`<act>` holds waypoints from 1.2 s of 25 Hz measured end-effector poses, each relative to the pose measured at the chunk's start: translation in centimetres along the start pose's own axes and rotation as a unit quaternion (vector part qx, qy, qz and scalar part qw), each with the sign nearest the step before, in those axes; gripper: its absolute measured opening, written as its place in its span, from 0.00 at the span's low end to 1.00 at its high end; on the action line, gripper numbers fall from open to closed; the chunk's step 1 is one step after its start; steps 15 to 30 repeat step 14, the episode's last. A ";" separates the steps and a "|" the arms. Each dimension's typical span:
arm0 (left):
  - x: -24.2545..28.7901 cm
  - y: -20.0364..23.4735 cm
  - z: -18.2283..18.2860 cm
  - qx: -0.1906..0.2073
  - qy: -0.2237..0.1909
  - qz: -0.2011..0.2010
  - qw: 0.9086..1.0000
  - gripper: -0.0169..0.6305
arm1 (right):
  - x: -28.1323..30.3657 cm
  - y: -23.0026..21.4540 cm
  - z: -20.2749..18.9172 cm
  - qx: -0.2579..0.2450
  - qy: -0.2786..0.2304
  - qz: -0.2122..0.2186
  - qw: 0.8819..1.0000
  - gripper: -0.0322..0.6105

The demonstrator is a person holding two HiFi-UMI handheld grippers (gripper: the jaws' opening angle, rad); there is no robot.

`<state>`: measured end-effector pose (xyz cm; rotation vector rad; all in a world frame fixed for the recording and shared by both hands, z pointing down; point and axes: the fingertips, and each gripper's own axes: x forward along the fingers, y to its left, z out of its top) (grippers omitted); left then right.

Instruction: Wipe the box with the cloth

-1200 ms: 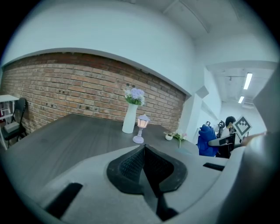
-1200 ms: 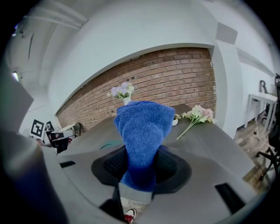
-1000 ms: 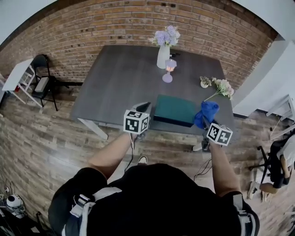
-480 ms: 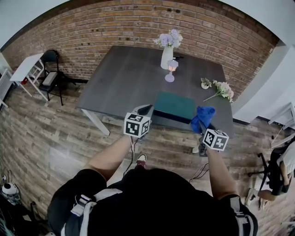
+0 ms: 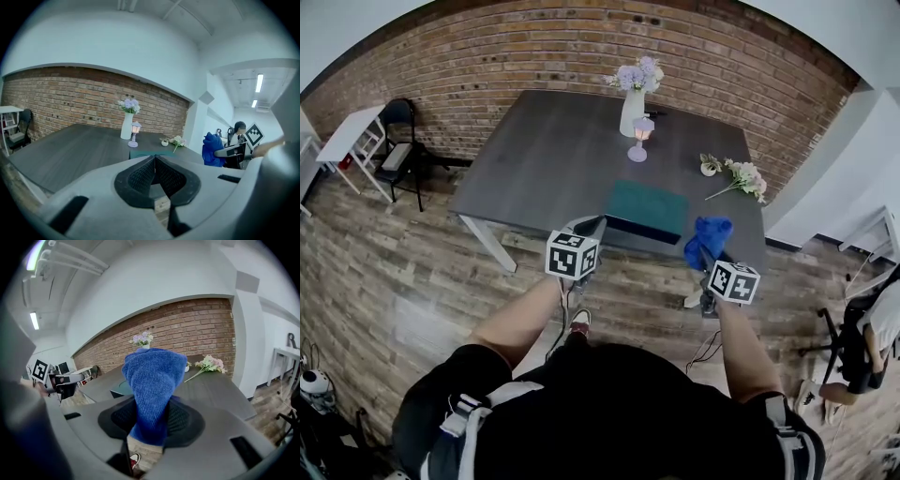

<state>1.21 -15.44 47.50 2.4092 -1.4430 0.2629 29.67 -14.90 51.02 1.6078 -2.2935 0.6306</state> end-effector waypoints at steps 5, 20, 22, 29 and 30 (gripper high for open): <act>-0.3 -0.2 0.0 0.002 0.000 0.001 1.000 0.04 | -0.4 0.0 -0.1 0.001 -0.003 0.000 1.000 0.29; -0.4 -0.6 -1.5 0.003 0.013 0.001 1.000 0.04 | -0.4 -0.4 -2.6 0.009 0.018 -0.003 1.000 0.29; -0.4 -0.6 -1.5 0.003 0.013 0.001 1.000 0.04 | -0.4 -0.4 -2.6 0.009 0.018 -0.003 1.000 0.29; -0.4 -0.6 -1.5 0.003 0.013 0.001 1.000 0.04 | -0.4 -0.4 -2.6 0.009 0.018 -0.003 1.000 0.29; -0.4 -0.6 -1.5 0.003 0.013 0.001 1.000 0.04 | -0.4 -0.4 -2.6 0.009 0.018 -0.003 1.000 0.29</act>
